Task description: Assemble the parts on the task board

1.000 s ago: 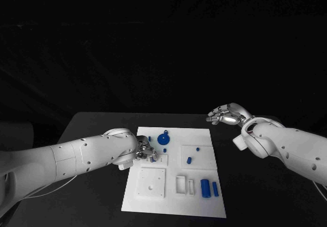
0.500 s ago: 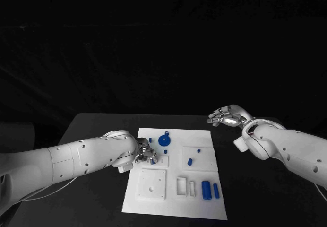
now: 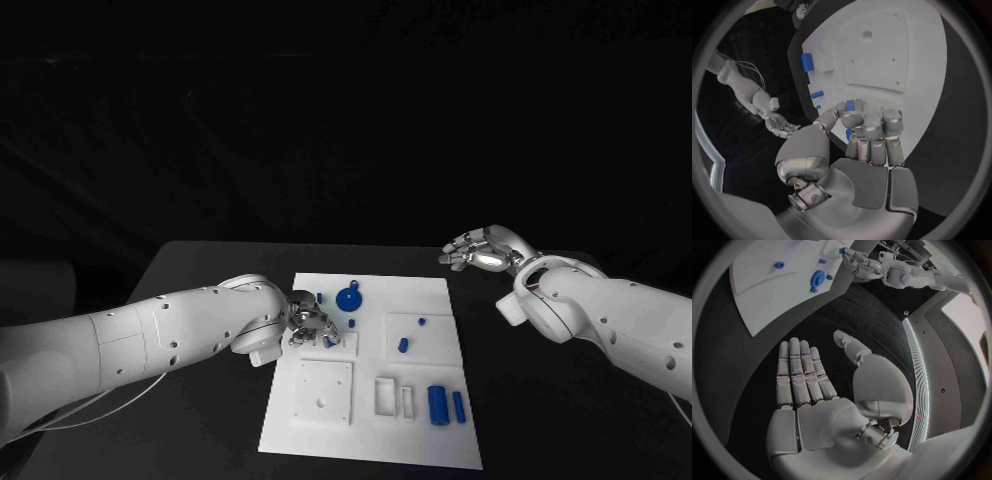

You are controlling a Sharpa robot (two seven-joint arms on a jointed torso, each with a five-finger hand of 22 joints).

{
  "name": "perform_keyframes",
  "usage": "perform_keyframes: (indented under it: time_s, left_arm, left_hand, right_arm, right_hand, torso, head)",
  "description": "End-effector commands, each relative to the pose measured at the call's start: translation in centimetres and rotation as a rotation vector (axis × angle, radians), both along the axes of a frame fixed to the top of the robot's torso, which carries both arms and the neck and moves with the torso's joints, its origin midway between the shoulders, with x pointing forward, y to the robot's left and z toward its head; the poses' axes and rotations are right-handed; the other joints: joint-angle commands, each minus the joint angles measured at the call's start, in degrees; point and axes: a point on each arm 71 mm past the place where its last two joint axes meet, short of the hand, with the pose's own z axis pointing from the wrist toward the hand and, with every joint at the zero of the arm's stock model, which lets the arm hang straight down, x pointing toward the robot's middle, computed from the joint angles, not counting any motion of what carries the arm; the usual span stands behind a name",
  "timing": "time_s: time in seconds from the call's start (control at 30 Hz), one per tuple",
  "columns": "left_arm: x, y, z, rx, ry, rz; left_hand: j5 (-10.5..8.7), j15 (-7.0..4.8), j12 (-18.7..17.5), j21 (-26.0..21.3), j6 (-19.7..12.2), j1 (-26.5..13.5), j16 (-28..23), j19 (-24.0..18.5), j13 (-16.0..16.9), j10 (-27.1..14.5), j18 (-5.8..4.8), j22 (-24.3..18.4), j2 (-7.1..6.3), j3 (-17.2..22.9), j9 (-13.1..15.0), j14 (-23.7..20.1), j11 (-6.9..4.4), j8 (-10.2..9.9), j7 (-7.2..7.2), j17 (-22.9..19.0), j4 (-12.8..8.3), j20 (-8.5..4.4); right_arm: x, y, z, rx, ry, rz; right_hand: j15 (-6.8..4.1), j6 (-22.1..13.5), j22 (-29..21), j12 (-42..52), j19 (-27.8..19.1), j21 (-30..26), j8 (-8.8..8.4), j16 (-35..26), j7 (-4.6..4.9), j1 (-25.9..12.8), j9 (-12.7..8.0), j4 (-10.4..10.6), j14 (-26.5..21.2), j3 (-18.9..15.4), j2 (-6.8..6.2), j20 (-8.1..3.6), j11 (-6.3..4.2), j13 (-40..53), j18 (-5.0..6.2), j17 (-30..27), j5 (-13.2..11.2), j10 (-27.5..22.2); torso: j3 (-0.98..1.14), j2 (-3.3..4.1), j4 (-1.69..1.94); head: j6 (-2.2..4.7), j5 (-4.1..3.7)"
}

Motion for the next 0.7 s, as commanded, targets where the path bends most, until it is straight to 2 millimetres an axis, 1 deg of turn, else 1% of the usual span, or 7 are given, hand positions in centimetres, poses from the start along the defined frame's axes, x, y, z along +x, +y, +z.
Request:
perform_keyframes:
  time_s: [0.03,0.37,0.47,0.5,0.57,0.6,0.7]
  left_arm:
    - [-0.4,-0.9,0.4,-0.209,0.044,-0.064]
    - [-0.9,-1.1,1.7,-0.522,0.033,-0.172]
    - [-1.1,-1.7,2.5,-0.66,0.007,-0.203]
    - [-1.1,-1.8,2.7,-0.69,-0.004,-0.199]
    - [-1.2,-2.2,3.0,-0.748,-0.004,-0.203]
    - [-1.3,-2.4,3.0,-0.761,-0.006,-0.207]
    - [-1.6,-2.8,3.3,-0.802,-0.008,-0.233]
  left_hand:
    - [-0.59,-0.2,-0.4,0.1,0.2,2.3,0.1,-0.5,-0.1,-0.1,0.23,0.1,3.06,-0.1,-0.1,-0.1,0.1,0.3,0.13,-0.1,0.0,-5.95]
    - [-1.83,-0.07,-0.6,-0.3,-0.1,2.3,-0.2,-0.9,-0.2,-0.5,0.09,-0.1,3.31,-0.1,-0.3,-0.4,0.26,0.0,0.3,-0.3,0.1,-5.82]
    - [-4.28,0.06,-0.6,-0.6,-0.3,2.4,-0.3,-1.4,-0.1,-0.9,-0.08,-0.2,3.3,-0.1,-0.4,-0.9,0.4,-0.1,0.43,-0.3,0.2,-5.68]
    - [-4.41,0.07,-0.6,-0.6,-0.3,2.5,-0.3,-1.4,-0.1,-1.0,-0.1,-0.2,3.28,-0.1,-0.4,-1.0,0.41,-0.1,0.44,-0.3,0.2,-5.66]
    - [-4.59,0.09,-0.6,-0.7,-0.2,2.6,-0.4,-1.5,-0.1,-1.1,-0.15,-0.2,3.11,-0.1,-0.3,-1.1,0.42,-0.1,0.44,-0.3,0.2,-5.63]
    - [-4.63,0.1,-0.6,-0.7,-0.2,2.6,-0.4,-1.6,-0.1,-1.2,-0.16,-0.2,3.04,-0.1,-0.3,-1.2,0.43,-0.1,0.45,-0.3,0.3,-5.62]
    - [-4.85,0.13,-0.6,-0.8,-0.2,2.7,-0.4,-1.6,-0.1,-1.3,-0.21,-0.2,2.98,0.0,-0.4,-1.4,0.47,-0.1,0.48,-0.3,0.4,-5.58]
  right_arm:
    - [-0.2,0.4,0.1,-0.028,-0.025,0.034]
    - [-1.6,2.1,0.0,-0.143,-0.09,0.148]
    - [-2.6,3.2,-0.2,-0.2,-0.114,0.216]
    - [-2.8,3.5,-0.3,-0.216,-0.123,0.234]
    - [-3.5,4.4,-0.4,-0.252,-0.143,0.278]
    - [-3.7,4.7,-0.4,-0.261,-0.151,0.292]
    - [-4.8,5.9,-0.5,-0.282,-0.176,0.343]
  right_hand:
    - [0.27,-0.1,0.1,-0.2,-0.2,-0.2,0.4,-0.3,-0.26,0.2,-0.1,-0.4,-0.1,-0.1,0.09,0.25,0.02,-0.1,1.11,0.0,0.3,0.3]
    - [-0.18,1.0,0.5,0.5,1.0,0.2,1.05,0.3,-0.72,2.1,0.0,-1.1,1.0,0.4,0.47,0.09,-0.51,-0.1,1.25,0.4,-0.4,1.5]
    - [-0.91,1.7,0.9,1.6,2.8,0.9,1.41,1.3,-1.02,3.1,0.0,-1.2,2.5,0.4,0.46,-0.45,-1.23,0.4,1.25,1.2,-0.5,3.1]
    - [-1.12,1.8,1.0,1.9,3.3,1.2,1.45,1.6,-1.07,3.3,0.0,-1.2,2.9,0.3,0.42,-0.64,-1.45,0.5,1.25,1.4,-0.5,3.5]
    - [-2.53,2.1,1.7,3.8,6.6,3.0,1.53,3.5,-1.14,3.9,0.0,-1.2,5.7,0.0,0.31,-1.78,-2.9,1.9,1.25,3.0,-0.6,6.1]
    - [-2.88,2.1,1.9,4.3,7.3,3.4,1.53,4.0,-1.18,4.0,0.0,-1.2,6.4,-0.1,0.3,-2.08,-3.21,2.3,1.25,3.4,-0.6,6.8]
    - [-5.54,2.3,3.5,8.5,12.8,6.9,1.52,7.8,-1.95,4.5,0.0,-1.3,11.1,-1.1,-0.02,-4.38,-4.92,5.7,1.25,6.8,-0.8,11.0]
  torso:
    - [0.0,0.03,-0.06]
    - [0.07,0.0,-0.13]
    - [0.07,0.01,-0.08]
    - [0.07,0.0,-0.08]
    - [0.07,-0.04,0.02]
    - [0.07,-0.04,0.03]
    - [0.09,-0.02,-0.03]
  head:
    - [0.12,-0.1]
    - [0.74,-0.28]
    - [0.93,-0.34]
    - [0.96,-0.36]
    - [1.03,-0.43]
    - [1.05,-0.44]
    - [1.14,-0.55]
